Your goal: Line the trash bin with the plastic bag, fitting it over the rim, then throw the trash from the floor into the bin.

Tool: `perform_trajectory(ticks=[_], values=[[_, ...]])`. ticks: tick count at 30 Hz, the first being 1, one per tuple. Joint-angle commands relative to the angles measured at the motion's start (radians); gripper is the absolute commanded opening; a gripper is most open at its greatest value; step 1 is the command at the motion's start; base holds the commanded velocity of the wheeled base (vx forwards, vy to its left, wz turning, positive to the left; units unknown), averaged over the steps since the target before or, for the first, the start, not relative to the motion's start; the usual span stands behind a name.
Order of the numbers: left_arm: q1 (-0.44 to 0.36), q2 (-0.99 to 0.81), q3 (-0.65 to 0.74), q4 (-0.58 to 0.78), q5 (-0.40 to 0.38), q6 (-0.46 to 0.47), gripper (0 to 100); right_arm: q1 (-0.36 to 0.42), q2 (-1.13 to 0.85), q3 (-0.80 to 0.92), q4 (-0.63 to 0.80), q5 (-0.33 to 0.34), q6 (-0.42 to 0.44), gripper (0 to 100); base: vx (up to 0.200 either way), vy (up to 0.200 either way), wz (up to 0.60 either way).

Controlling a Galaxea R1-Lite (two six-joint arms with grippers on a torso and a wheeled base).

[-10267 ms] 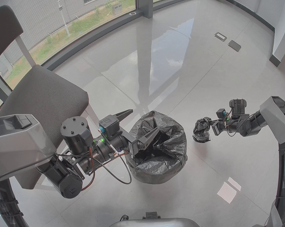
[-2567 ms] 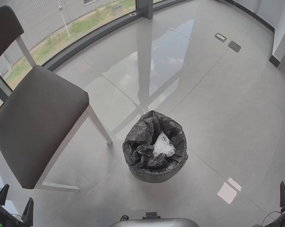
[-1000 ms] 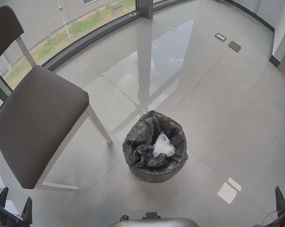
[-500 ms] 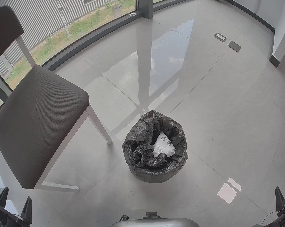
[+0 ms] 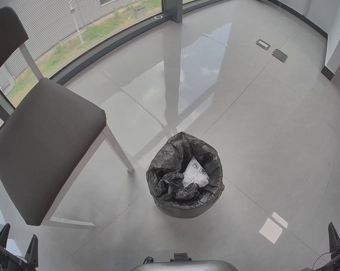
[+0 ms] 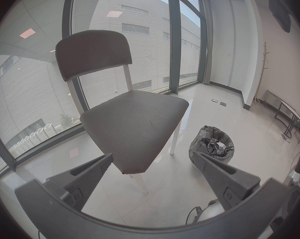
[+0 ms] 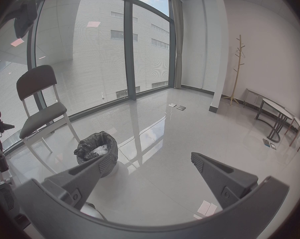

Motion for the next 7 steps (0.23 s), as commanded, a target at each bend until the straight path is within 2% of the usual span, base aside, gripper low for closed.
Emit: perform_trajectory(ticks=[1,7], values=[[0.001,0.003,0.018,0.000,-0.002,0.000,100,0.000,-0.015,0.017,0.000,0.001,-0.001,100,0.000,0.000,0.00],[0.001,0.003,0.018,0.000,0.000,0.000,100,0.000,-0.015,0.017,0.000,0.001,-0.001,100,0.000,0.000,0.00]])
